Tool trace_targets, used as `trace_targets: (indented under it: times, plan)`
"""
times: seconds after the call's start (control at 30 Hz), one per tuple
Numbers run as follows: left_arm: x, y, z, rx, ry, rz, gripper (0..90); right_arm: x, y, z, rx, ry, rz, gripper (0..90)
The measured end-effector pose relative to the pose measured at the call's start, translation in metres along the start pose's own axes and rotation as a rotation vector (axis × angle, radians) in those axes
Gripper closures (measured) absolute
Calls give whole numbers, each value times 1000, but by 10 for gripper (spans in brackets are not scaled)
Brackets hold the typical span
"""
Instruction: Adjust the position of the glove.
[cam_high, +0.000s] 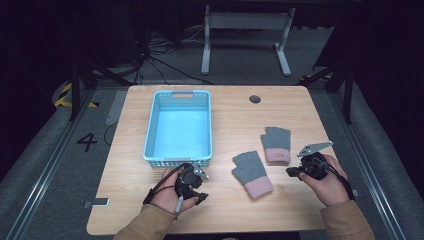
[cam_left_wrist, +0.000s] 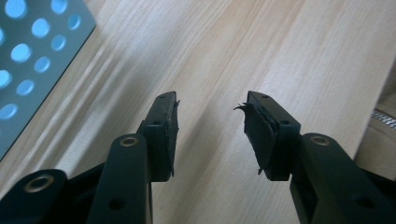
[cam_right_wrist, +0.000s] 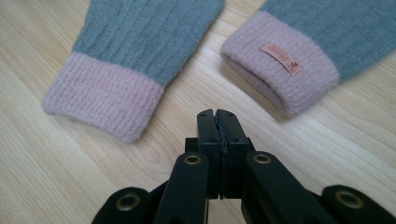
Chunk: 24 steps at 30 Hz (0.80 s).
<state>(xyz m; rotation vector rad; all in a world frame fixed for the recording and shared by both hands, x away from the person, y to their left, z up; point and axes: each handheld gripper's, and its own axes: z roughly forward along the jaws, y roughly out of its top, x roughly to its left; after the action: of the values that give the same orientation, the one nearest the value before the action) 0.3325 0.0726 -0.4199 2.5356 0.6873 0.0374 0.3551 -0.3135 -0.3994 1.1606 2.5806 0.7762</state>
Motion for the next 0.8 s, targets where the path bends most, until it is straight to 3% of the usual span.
trace_targets:
  times: [0.37,0.43,0.5,0.67,0.8]
  plan:
    - [-1,-4,-8,-15,-3,-15,556,9,11,1,-38,45,-28,900]
    - [-1,-7,-11,-31,4,-30,552,13,17,3,-53,64,-51,900]
    - [-1,-8,-12,-37,4,-39,552,16,22,6,-68,54,-75,897]
    - [-1,-16,-15,-41,9,-56,553,22,35,12,-101,76,-83,886]
    - [0,-21,-18,-67,-24,-66,560,27,49,21,-124,112,-89,897]
